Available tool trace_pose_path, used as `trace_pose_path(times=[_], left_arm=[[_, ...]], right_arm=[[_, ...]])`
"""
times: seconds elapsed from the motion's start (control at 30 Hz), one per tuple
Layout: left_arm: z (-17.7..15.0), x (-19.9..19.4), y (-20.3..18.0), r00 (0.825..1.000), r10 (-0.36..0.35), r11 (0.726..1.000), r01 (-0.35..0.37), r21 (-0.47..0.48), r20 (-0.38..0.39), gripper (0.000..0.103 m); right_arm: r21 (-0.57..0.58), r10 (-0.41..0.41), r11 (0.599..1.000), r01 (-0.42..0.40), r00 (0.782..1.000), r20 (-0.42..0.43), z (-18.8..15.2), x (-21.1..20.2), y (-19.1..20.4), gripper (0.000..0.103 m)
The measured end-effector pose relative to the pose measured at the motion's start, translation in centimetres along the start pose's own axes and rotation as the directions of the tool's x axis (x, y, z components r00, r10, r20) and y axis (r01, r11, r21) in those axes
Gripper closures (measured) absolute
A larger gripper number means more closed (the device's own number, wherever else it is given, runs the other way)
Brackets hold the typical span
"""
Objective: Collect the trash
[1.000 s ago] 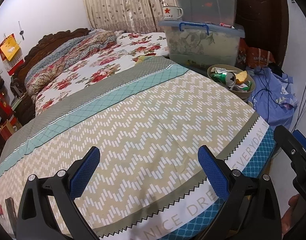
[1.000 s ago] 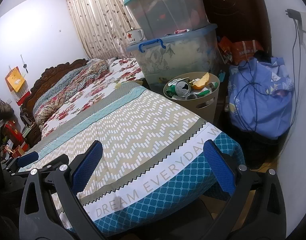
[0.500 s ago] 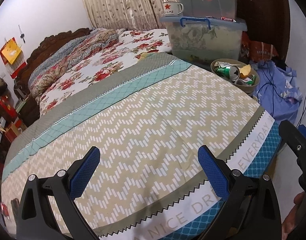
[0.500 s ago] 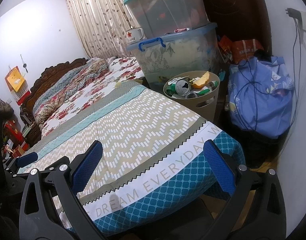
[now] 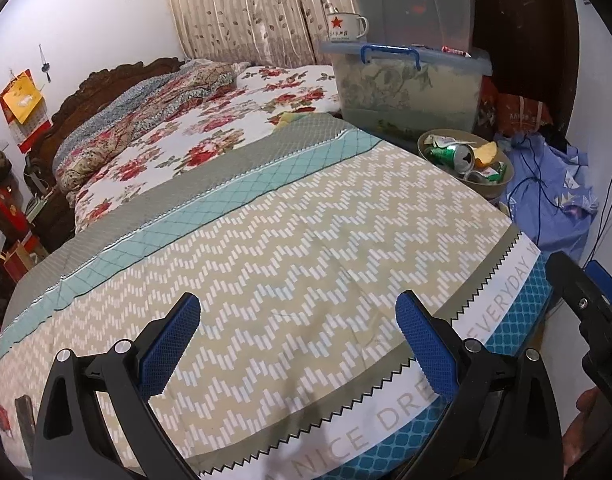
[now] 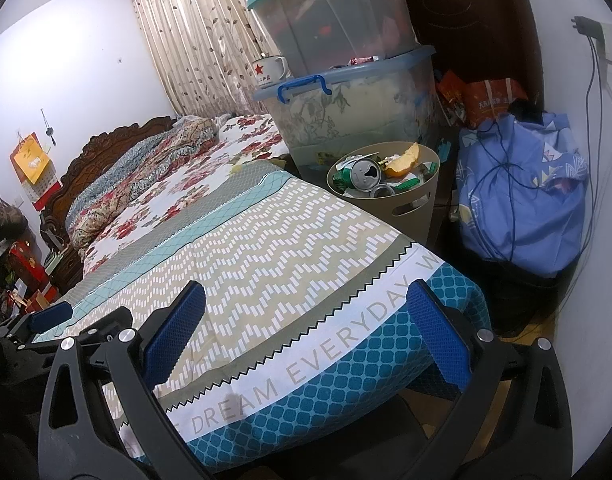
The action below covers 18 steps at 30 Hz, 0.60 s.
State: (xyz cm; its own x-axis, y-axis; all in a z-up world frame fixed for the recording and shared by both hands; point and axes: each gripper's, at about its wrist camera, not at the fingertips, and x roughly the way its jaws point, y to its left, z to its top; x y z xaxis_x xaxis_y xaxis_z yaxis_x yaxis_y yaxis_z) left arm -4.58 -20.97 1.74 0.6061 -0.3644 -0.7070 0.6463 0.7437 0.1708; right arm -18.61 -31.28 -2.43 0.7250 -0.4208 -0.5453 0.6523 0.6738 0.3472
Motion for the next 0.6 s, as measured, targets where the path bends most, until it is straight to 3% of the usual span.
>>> trace_pose_path(times=[0.4,0.6], left_arm=[[0.03,-0.48,0.25,0.999,-0.048,0.999,0.048,-0.008,0.006,0.009],[-0.01,-0.42,0.17,0.999,-0.035,0.999,0.035,-0.002,-0.002,0.009]], right_arm=[[-0.004,0.001,1.000,-0.001,1.000,0.001,-0.04,0.14,0.07,0.003],[-0.010,-0.002,1.000,0.002,1.000,-0.001,-0.04,0.23,0.14,0.003]])
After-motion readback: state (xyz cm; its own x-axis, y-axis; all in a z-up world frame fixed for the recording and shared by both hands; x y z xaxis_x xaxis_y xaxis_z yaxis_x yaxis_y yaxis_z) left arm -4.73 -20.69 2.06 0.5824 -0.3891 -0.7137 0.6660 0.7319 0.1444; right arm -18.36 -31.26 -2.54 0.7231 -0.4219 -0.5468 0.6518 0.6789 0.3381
